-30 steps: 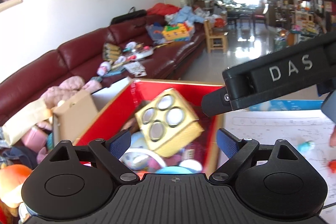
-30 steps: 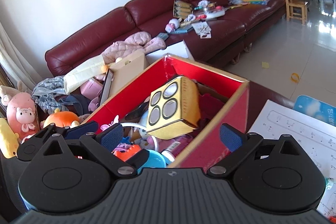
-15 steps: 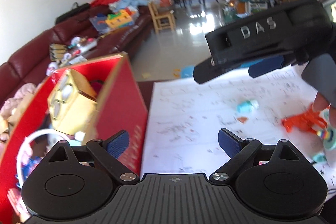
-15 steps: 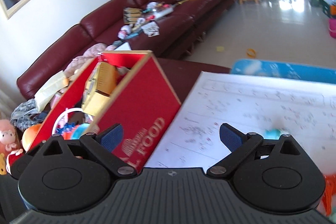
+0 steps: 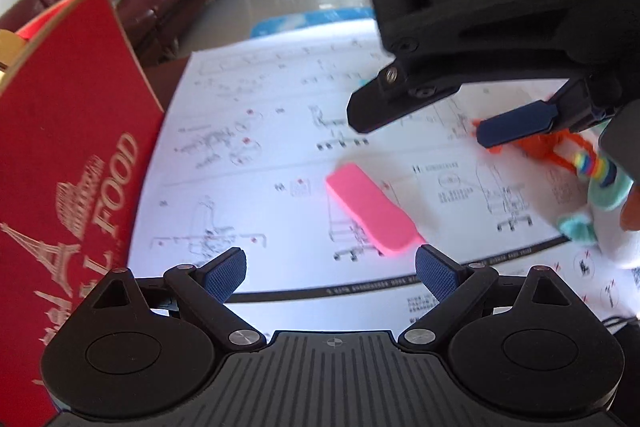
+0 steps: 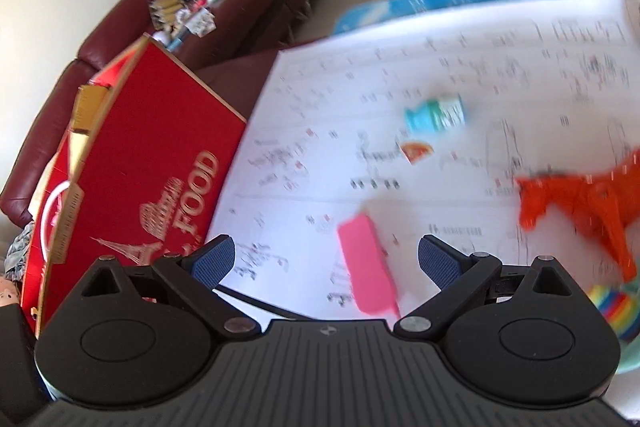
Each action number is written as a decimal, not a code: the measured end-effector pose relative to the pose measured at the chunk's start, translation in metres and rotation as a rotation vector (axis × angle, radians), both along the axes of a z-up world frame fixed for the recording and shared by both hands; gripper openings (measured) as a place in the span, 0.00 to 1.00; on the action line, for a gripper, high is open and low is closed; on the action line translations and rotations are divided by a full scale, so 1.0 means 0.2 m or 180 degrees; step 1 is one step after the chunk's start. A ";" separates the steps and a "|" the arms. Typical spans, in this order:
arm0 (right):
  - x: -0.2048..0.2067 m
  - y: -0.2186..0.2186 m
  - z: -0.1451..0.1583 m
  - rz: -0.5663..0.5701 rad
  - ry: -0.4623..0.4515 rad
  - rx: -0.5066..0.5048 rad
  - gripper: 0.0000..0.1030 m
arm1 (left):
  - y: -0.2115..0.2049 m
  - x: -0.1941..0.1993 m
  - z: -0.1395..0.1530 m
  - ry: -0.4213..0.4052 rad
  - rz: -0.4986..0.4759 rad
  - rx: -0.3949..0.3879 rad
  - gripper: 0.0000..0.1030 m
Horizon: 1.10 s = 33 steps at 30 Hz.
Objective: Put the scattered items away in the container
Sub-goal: 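Move both open grippers back to the pink toy phone on the sheet, then close the left gripper on the pink toy phone while the right gripper grips it too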
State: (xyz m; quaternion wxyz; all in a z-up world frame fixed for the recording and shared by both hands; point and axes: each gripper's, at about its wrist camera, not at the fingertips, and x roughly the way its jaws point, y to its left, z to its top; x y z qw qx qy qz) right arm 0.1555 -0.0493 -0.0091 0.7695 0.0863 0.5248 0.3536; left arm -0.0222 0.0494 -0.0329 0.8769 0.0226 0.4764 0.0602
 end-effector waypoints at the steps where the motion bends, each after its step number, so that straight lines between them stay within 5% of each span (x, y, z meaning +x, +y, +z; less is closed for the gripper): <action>1: 0.00 -0.01 -0.03 -0.0025 0.0044 -0.0031 0.96 | -0.02 0.00 -0.03 0.0044 -0.0032 0.0020 0.94; 19: 0.07 -0.22 -0.21 -0.0531 0.0355 -0.0006 0.96 | -0.07 0.22 -0.18 0.0142 0.0102 -0.0248 0.92; 28: 0.07 -0.19 -0.24 -0.0486 0.0283 -0.0084 0.96 | -0.03 0.24 -0.28 0.0226 -0.0065 -0.0288 0.69; 33: 0.07 -0.12 -0.27 -0.0342 0.0290 -0.0110 0.93 | 0.05 0.21 -0.28 0.0156 -0.0124 -0.0337 0.66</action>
